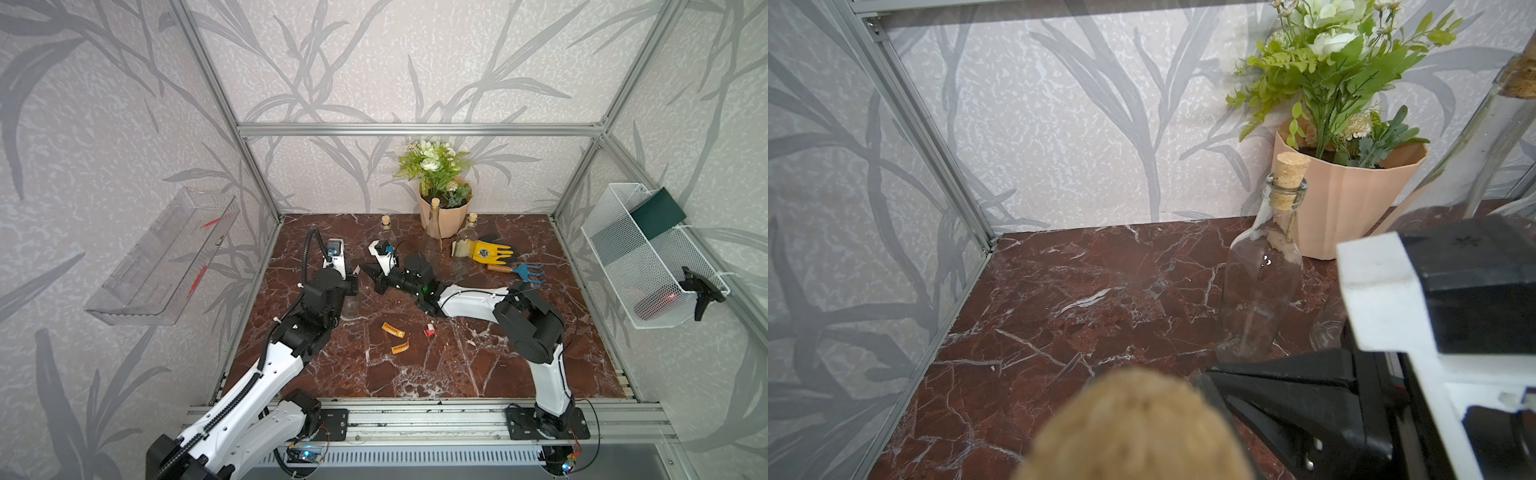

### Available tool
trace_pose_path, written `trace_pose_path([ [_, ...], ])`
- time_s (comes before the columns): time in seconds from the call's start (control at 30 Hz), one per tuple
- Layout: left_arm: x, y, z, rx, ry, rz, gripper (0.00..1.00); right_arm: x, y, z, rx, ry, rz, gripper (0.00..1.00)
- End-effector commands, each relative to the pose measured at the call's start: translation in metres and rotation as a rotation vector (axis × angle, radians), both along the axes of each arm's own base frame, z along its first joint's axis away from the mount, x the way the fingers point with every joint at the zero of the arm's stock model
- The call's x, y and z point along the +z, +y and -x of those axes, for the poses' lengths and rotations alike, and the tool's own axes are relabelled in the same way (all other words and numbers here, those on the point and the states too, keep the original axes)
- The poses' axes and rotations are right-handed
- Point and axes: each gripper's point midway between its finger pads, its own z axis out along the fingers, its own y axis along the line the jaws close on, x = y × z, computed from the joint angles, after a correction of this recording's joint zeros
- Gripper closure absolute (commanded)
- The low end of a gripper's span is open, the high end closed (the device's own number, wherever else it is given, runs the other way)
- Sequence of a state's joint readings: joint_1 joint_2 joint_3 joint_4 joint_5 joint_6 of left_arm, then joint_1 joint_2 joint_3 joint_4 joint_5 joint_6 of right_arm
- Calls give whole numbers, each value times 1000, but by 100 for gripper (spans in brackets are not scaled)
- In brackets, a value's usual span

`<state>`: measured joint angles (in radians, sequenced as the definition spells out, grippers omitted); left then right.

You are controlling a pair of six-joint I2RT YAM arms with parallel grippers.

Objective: Remove the label from the bottle
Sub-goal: Tear open the label from the bottle.

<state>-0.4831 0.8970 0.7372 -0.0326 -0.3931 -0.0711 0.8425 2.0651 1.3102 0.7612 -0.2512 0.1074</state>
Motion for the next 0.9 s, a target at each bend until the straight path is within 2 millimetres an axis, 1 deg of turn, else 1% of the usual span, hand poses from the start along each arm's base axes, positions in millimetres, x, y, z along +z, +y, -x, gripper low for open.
trace_pose_path([
  [0.0,0,3,3,5,-6,6,100,1,-1,-13,-36,-14,4,100],
  [0.17,1,3,3,5,-9,8,100,3,1,-14,-36,-20,0,100],
  [0.2,1,3,3,7,-9,8,100,-5,1,-14,-36,0,26,100],
  [0.23,1,3,3,6,-9,7,100,-6,2,-14,-35,1,29,100],
  [0.87,1,3,3,7,-9,3,100,-11,6,-17,-39,1,59,100],
])
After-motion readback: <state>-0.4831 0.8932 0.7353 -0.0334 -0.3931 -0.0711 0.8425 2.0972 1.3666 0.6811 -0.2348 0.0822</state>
